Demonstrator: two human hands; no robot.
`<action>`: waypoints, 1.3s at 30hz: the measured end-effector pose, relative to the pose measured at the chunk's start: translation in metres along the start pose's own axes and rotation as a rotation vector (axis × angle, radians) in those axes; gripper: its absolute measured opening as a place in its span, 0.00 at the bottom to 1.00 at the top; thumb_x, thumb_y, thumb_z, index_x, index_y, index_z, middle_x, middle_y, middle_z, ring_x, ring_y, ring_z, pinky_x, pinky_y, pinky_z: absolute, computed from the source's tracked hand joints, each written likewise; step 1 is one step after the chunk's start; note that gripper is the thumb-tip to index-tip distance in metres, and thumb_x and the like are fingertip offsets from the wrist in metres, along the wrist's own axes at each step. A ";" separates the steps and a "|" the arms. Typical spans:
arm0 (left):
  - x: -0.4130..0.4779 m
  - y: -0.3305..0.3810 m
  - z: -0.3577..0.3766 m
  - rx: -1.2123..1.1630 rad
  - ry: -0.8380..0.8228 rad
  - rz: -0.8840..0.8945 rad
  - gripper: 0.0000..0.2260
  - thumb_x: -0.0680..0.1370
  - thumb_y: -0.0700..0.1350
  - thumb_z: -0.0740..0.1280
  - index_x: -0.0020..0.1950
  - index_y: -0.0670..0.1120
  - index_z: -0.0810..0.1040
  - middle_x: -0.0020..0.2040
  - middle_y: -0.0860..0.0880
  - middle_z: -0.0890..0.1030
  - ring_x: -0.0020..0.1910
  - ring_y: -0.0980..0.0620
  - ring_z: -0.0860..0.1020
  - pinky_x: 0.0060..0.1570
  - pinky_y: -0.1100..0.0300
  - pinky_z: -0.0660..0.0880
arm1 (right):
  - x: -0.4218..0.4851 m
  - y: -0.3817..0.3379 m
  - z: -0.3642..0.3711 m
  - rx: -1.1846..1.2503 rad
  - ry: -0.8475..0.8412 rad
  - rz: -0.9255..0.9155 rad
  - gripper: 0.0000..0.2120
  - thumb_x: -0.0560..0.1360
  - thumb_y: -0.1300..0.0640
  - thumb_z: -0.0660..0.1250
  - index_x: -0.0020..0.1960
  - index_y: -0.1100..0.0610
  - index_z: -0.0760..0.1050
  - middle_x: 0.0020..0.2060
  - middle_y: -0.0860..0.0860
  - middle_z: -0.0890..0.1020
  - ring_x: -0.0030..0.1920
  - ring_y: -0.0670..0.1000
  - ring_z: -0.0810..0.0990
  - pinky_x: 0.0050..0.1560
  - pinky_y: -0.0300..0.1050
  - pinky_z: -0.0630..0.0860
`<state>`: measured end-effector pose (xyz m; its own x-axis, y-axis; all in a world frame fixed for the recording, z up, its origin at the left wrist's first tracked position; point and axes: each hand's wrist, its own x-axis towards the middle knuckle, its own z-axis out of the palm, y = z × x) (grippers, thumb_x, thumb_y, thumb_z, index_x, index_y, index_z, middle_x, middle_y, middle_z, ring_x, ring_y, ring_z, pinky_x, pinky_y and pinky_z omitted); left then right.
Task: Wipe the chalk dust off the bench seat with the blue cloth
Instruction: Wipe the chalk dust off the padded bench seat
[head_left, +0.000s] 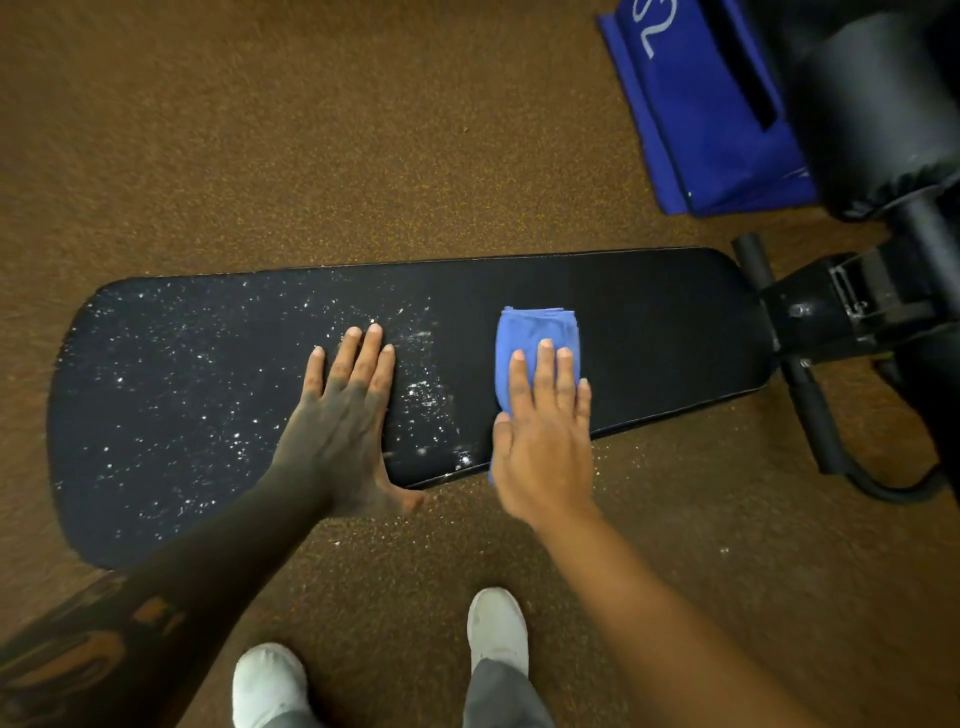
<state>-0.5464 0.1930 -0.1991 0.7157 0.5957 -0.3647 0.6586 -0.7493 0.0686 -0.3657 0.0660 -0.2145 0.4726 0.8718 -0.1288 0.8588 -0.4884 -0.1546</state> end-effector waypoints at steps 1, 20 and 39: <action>0.000 0.000 0.000 0.003 0.003 0.003 0.71 0.53 0.86 0.55 0.80 0.39 0.39 0.81 0.40 0.37 0.80 0.41 0.36 0.79 0.37 0.45 | -0.007 -0.010 0.003 -0.002 -0.012 -0.055 0.31 0.79 0.50 0.48 0.80 0.54 0.47 0.79 0.56 0.47 0.79 0.57 0.41 0.77 0.60 0.45; -0.009 -0.017 0.002 0.014 0.022 0.025 0.70 0.54 0.85 0.55 0.80 0.39 0.38 0.81 0.40 0.37 0.80 0.41 0.36 0.79 0.38 0.44 | -0.016 -0.025 0.009 0.025 -0.006 0.053 0.30 0.79 0.49 0.46 0.80 0.56 0.48 0.79 0.55 0.47 0.79 0.56 0.41 0.77 0.60 0.47; -0.017 -0.030 0.008 -0.022 0.002 -0.015 0.69 0.54 0.86 0.57 0.78 0.45 0.31 0.80 0.42 0.30 0.79 0.41 0.31 0.77 0.35 0.38 | 0.027 -0.029 -0.002 -0.060 -0.099 -0.248 0.31 0.80 0.44 0.49 0.80 0.49 0.45 0.80 0.55 0.45 0.78 0.56 0.38 0.77 0.60 0.48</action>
<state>-0.5797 0.2033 -0.2021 0.7064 0.6071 -0.3640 0.6739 -0.7341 0.0835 -0.3777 0.1037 -0.2118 0.2271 0.9551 -0.1904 0.9575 -0.2547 -0.1354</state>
